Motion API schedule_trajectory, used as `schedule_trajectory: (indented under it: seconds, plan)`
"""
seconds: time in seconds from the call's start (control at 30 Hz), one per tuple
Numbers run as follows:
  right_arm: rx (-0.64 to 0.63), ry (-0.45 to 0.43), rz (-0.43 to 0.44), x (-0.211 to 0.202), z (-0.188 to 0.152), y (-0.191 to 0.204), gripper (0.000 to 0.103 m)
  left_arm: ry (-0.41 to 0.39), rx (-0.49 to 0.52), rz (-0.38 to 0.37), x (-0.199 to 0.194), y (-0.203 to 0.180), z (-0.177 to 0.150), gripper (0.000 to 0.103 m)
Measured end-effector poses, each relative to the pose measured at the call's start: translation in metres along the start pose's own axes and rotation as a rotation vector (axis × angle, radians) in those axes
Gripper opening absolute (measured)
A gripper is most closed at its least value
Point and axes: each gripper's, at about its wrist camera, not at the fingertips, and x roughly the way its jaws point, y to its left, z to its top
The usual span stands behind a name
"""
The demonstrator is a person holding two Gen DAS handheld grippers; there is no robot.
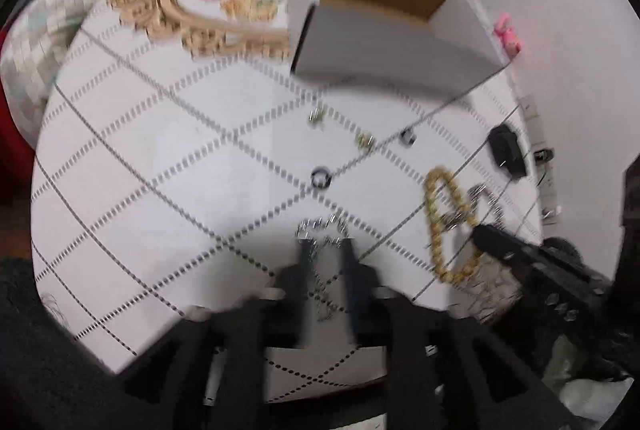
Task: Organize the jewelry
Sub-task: 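Grasp the wooden bead bracelet with the right tool while the left tool grasps the thin silver chain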
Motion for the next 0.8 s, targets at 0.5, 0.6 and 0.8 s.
schedule_trajectory:
  seconds: [0.5,0.6,0.8]
  plan:
    - [0.008,0.021,-0.024,0.012,-0.003,-0.007,0.010,-0.088,0.205,0.164,0.018,-0.043,-0.007,0.009]
    - [-0.004,0.014,-0.022,0.008,-0.002,-0.005,0.009,-0.086,0.158,0.133,0.012,-0.029,0.002,0.009]
    - [-0.017,-0.020,0.022,-0.010,0.005,0.001,0.009,-0.137,0.094,0.085,-0.024,-0.005,0.009,0.007]
